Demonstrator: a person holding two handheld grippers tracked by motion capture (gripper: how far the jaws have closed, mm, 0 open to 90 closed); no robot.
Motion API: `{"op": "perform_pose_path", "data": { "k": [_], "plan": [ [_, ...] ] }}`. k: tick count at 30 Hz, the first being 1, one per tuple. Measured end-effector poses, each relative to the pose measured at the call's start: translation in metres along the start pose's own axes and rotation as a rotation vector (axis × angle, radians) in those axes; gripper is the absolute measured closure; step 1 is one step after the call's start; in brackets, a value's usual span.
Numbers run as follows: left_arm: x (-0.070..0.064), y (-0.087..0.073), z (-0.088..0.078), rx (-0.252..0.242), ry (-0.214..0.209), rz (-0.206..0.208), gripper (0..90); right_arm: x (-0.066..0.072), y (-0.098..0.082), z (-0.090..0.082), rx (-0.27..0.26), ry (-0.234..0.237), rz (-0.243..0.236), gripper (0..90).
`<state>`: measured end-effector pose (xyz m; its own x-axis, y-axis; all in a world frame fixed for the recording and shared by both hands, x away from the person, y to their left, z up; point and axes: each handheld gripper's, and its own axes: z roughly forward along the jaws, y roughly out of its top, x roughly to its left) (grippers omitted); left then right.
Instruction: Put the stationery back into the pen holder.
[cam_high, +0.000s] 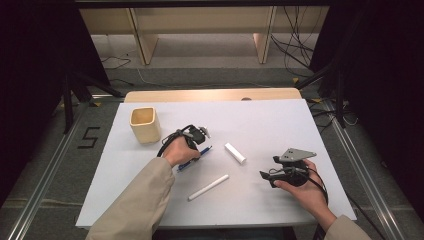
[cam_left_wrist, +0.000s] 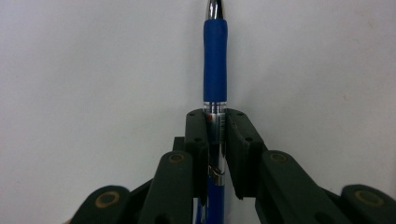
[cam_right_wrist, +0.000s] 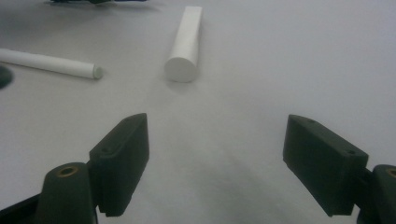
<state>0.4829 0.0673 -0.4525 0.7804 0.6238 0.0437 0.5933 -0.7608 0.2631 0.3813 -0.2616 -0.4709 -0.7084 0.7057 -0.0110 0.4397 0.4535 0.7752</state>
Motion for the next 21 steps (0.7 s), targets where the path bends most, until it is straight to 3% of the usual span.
{"op": "perform_pose_path", "data": {
  "k": [5, 21],
  "plan": [
    [0.000, -0.004, -0.005, -0.045, 0.004, -0.012, 79.4, 0.000, 0.000, 0.000, -0.002, -0.002, 0.002, 23.4],
    [0.001, -0.022, -0.017, -0.223, 0.040, -0.108, 79.4, 0.000, 0.000, 0.000, -0.002, -0.003, 0.001, 23.4]
  ]
}}
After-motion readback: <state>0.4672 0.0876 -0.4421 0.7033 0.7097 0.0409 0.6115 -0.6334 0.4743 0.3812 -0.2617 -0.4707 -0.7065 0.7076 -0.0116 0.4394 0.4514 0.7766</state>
